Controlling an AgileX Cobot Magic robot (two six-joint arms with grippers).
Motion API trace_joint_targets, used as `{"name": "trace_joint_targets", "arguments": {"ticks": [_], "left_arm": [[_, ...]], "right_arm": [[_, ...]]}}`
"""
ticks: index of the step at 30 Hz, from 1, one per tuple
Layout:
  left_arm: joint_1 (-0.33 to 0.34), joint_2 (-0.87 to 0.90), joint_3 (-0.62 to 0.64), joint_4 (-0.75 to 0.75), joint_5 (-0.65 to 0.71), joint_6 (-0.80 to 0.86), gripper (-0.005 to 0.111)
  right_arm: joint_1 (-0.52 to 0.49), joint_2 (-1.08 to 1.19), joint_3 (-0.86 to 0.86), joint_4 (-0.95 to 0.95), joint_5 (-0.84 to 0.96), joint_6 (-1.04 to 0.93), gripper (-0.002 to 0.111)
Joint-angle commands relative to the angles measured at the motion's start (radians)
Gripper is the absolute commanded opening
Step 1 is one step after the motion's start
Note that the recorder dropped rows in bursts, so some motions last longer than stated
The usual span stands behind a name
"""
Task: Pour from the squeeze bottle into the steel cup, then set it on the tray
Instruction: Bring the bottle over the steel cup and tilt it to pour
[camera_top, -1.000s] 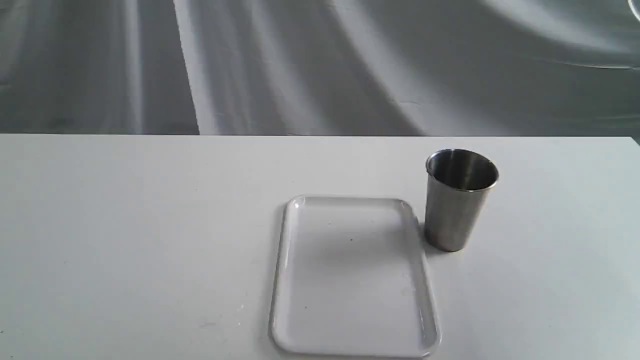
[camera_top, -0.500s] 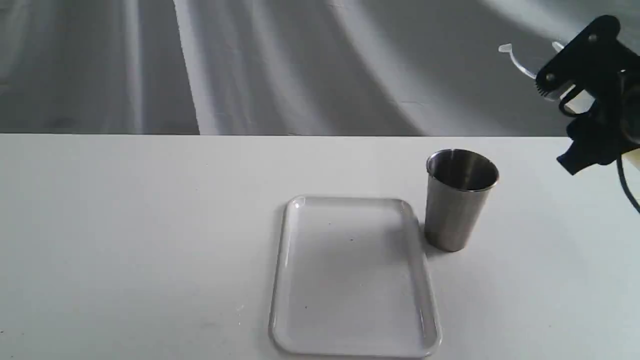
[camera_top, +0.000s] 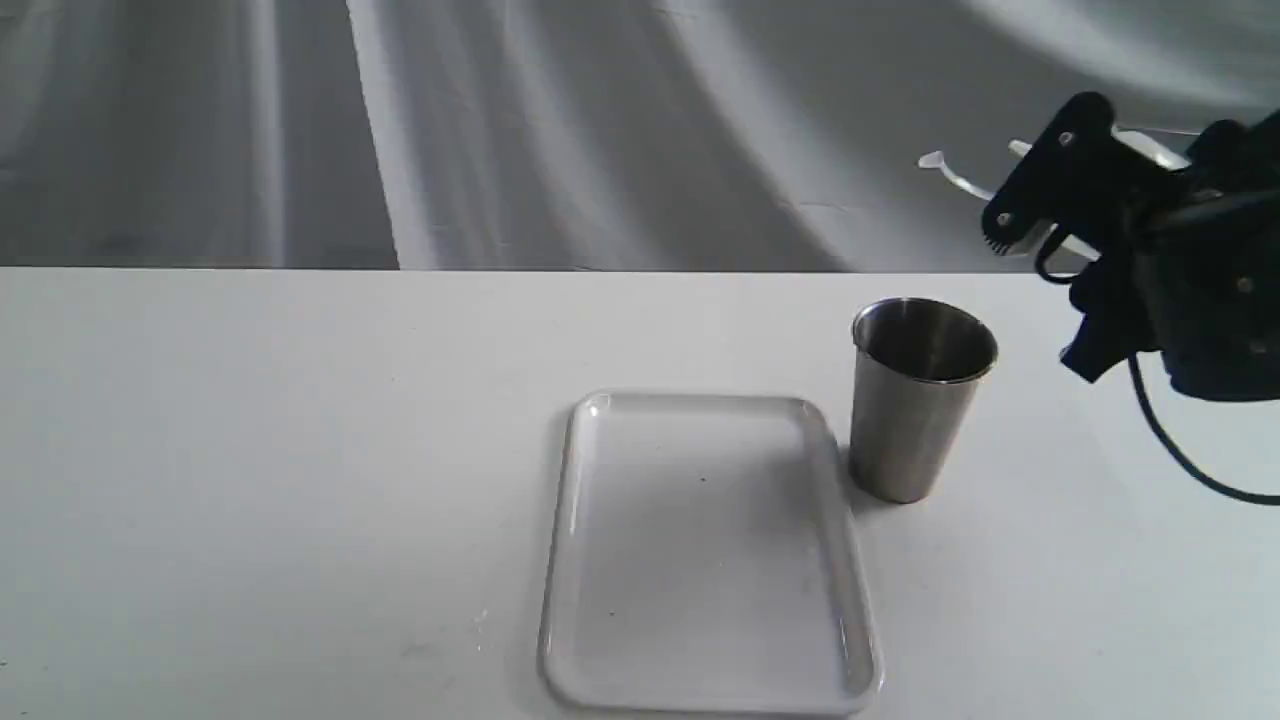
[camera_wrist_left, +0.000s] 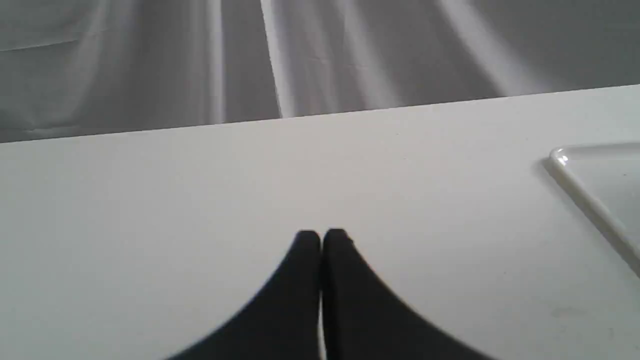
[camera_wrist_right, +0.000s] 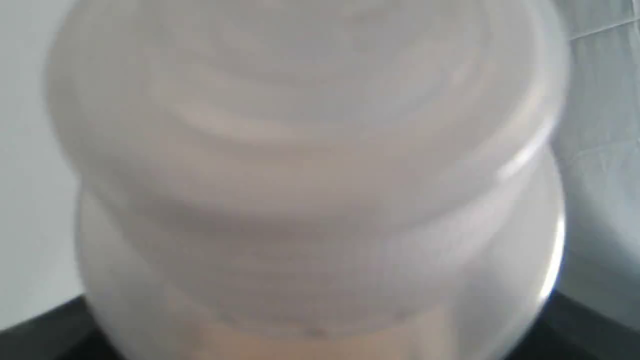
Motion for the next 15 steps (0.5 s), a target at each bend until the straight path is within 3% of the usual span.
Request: {"name": "trace_joint_targets", "arguments": {"ticks": [1,6,15], "left_arm": [[0.002,-0.003,0.004,-0.001,-0.007,-0.001,0.0],[0.002,-0.003,0.004,-0.001,-0.007,-0.004,0.0],[0.002,-0.003,0.004,-0.001,-0.007,-0.001,0.0]], "right_arm": [[0.021,0.045,-0.016,-0.038,0.086,0.006,0.008],[0.037,0.099,-0.016,-0.038,0.201,0.006,0.008],[0.041,0.099,-0.017,-0.038,0.203,0.036,0.008]]}}
